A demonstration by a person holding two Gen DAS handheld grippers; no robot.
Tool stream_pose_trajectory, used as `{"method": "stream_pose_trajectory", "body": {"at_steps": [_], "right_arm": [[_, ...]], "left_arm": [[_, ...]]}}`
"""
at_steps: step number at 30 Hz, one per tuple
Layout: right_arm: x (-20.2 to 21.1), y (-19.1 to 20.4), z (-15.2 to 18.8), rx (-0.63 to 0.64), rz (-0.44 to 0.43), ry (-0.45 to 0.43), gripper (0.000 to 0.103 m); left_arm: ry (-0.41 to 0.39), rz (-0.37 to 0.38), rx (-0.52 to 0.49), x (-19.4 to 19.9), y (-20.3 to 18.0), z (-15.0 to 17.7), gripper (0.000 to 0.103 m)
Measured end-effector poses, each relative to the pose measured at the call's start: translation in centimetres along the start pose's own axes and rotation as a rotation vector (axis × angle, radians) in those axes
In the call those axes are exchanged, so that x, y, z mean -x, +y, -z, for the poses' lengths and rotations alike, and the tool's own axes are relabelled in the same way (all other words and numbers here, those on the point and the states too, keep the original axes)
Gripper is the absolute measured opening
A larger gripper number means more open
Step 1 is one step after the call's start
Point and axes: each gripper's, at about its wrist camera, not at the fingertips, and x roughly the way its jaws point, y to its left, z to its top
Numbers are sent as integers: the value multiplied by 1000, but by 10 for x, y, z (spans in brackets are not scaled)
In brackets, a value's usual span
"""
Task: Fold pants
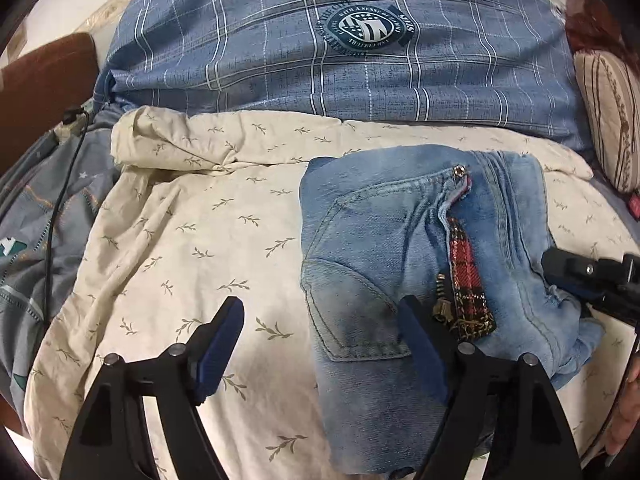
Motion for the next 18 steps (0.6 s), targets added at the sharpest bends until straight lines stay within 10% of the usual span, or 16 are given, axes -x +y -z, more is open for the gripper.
{"method": "stream_pose_trajectory", "body": {"at_steps": [9,18], "right_arm": [[33,36,-15,189,-6,-228,45],[13,43,-43,194,-63,-225,45]], "left_arm": [[-119,-122,7,20,1,-37,80],[-104,-146,12,-8,-5,-56,80]]}}
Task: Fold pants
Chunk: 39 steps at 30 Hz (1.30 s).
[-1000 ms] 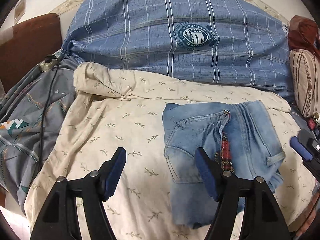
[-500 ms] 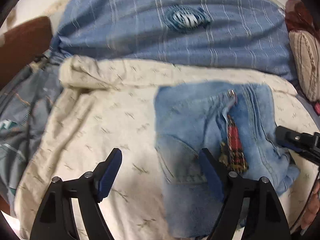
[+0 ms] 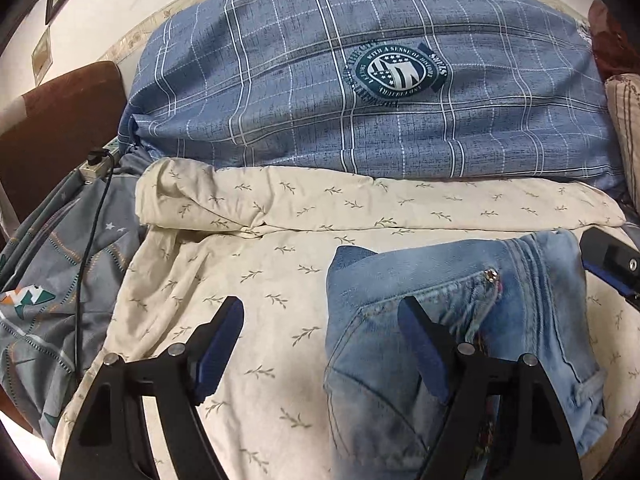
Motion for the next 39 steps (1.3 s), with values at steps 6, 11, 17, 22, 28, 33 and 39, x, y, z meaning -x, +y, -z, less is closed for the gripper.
{"method": "stream_pose_trajectory", "body": {"at_steps": [6,11,17,22,28,33,39], "right_arm": [[-39,-17,-4,-7,31,107,45],[-59,-33,3,-62,33,205,46],[-42,-31,5,-58,29,184,50],[-9,-30,8,-31,49,117,60],[30,-42,15,-71,80,69,60],[59,-30,22,-33,85,11,60],[84,-4,35,39,75,-44,60]], "left_arm": [[59,-21,-10,-23,-2,4,80],[111,-6,-37,-41,-6,12,82],[112,46,45,-45,16,18,93],[54,9,79,-26,26,17,93],[-19,-11,83,8,37,11,93],[-59,-34,67,33,44,17,93],[-54,-16,92,58,50,36,93]]}}
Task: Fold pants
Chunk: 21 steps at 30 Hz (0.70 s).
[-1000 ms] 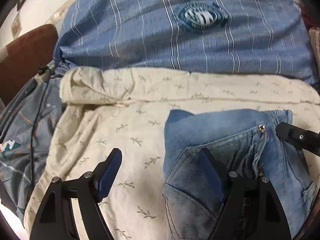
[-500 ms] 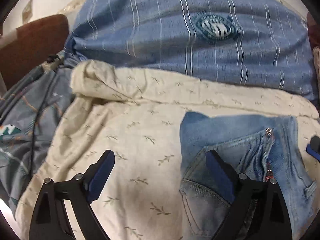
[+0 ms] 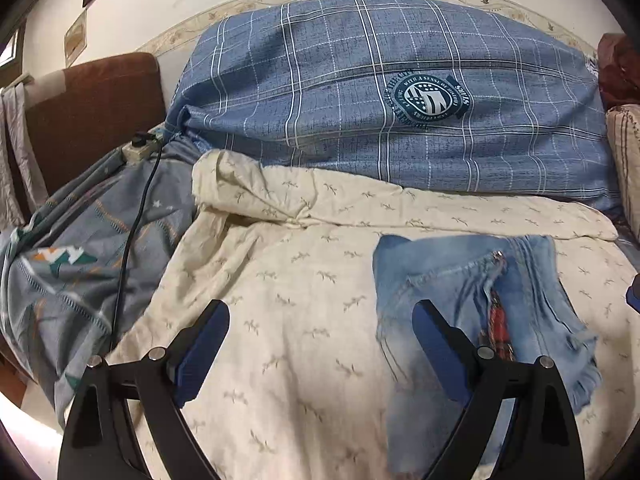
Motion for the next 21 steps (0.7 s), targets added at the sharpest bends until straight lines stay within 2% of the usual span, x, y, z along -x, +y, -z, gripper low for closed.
{"method": "stream_pose_trajectory", "body": {"at_steps": [10,21], "right_arm": [[35,26,26,34,-13,-41,61],[34,13,25,-40,-7,-25,62]], "left_arm": [[-15,12,-21,22,-1,19,93],[0,-23,-22,12,9,31,93]]}}
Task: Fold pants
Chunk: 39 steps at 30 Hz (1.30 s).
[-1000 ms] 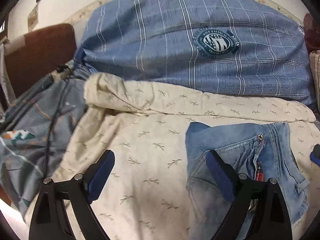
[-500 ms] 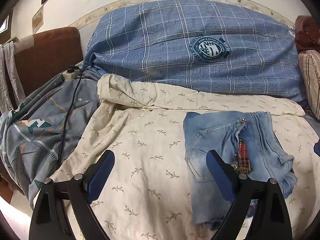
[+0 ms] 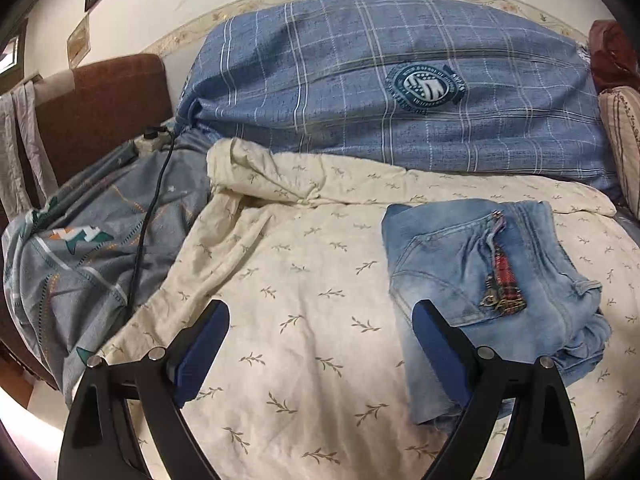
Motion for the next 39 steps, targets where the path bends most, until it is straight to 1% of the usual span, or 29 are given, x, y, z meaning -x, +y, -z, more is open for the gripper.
{"method": "stream_pose_trajectory", "body": {"at_steps": [2,4,5,6,8,11,13,16,19,23,26,31,39], "right_arm": [[-3,0,0,-4,0,12,62],[-8,0,1,1,4,27,62],[-10,0,0,6,6,34,62],[-13,0,0,10,8,40,62],[-18,-1,0,10,12,52,62],[-28,-5,0,-6,16,83,62],[-34,-9,0,-13,25,107,62],[-42,-14,-1,-25,35,138,62],[-49,-19,-3,-49,29,153,62],[-57,-24,-4,-90,20,172,62],[-61,-24,-4,-89,23,187,62],[-61,-26,-4,-89,39,198,62],[-56,-35,-6,-117,54,193,62]], "left_arm": [[-4,-1,2,-6,0,4,93],[30,-15,-6,-15,-3,4,93],[48,18,14,-19,-2,3,93],[50,35,27,-20,-2,3,93],[61,43,46,-24,-4,1,93],[112,91,71,-36,-9,-1,93],[131,106,76,-42,-14,-2,93],[128,118,73,-44,-18,-5,93],[117,121,67,-45,-19,-8,93],[126,132,68,-49,-20,-11,93],[125,137,68,-50,-22,-13,93],[129,143,63,-52,-24,-14,93],[130,135,62,-52,-25,-13,93]]}}
